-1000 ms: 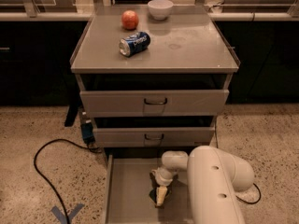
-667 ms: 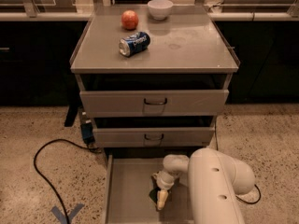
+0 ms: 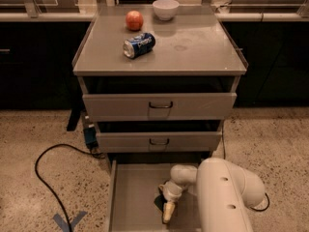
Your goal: Pick sponge from bottom drawer and place on counter
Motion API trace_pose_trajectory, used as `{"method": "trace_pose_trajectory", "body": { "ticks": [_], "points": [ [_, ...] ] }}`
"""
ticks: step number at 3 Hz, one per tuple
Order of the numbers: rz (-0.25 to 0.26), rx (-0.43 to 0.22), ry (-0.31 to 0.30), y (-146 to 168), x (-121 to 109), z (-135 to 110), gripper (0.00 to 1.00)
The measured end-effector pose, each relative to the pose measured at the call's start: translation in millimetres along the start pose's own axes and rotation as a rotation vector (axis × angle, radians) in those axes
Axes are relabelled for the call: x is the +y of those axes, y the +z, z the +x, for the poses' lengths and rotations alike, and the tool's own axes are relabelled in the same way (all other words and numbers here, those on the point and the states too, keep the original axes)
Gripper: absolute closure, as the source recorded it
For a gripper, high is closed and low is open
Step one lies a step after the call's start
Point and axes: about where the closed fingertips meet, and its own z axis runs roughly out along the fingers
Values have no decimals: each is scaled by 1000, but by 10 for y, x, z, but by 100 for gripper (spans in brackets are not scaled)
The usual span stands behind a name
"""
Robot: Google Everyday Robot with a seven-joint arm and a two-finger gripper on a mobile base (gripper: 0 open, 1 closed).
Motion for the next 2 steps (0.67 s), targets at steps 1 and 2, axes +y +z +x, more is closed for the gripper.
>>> {"method": "trace_pose_trajectory", "body": {
  "ticks": [1, 2],
  "points": [
    [-5, -1, 0, 21, 18, 7, 16],
    [-5, -1, 0, 21, 18, 7, 38]
  ]
}}
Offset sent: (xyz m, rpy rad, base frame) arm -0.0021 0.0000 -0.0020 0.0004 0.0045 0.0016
